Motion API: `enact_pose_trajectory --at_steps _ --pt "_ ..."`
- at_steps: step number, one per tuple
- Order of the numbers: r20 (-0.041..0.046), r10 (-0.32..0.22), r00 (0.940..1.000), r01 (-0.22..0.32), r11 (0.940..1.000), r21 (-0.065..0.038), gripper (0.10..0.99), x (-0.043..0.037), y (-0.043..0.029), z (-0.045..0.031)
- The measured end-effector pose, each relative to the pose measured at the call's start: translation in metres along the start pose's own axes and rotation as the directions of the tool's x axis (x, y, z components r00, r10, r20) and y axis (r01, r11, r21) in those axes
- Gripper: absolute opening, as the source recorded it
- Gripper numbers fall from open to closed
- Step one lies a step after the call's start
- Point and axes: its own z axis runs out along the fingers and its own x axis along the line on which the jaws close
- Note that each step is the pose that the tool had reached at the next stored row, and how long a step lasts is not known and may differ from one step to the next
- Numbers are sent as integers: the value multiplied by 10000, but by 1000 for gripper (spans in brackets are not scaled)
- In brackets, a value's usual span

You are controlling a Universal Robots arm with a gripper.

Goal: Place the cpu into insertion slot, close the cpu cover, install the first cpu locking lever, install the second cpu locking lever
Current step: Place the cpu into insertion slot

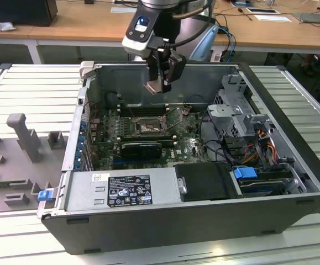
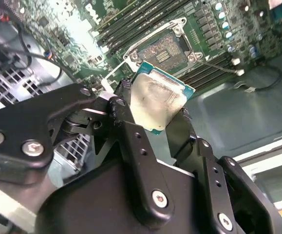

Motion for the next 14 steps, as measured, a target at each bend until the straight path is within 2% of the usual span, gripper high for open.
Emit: enact_pose_trajectory --at_steps 3,5,7,9,12,14 --pt "50 558 9984 -558 9984 -12 529 -1 -4 47" --pt "87 998 9950 -997 9950 -24 529 -2 -8 91" --pt "118 1369 9905 -1368 9906 -35 529 -2 -11 129" --pt "159 1829 9830 -1829 9831 -49 529 -3 -15 175" --pt "241 2822 9591 -2821 9594 -89 529 -5 -24 277" --pt "273 3210 9467 -3208 9471 -108 529 -6 -28 318"
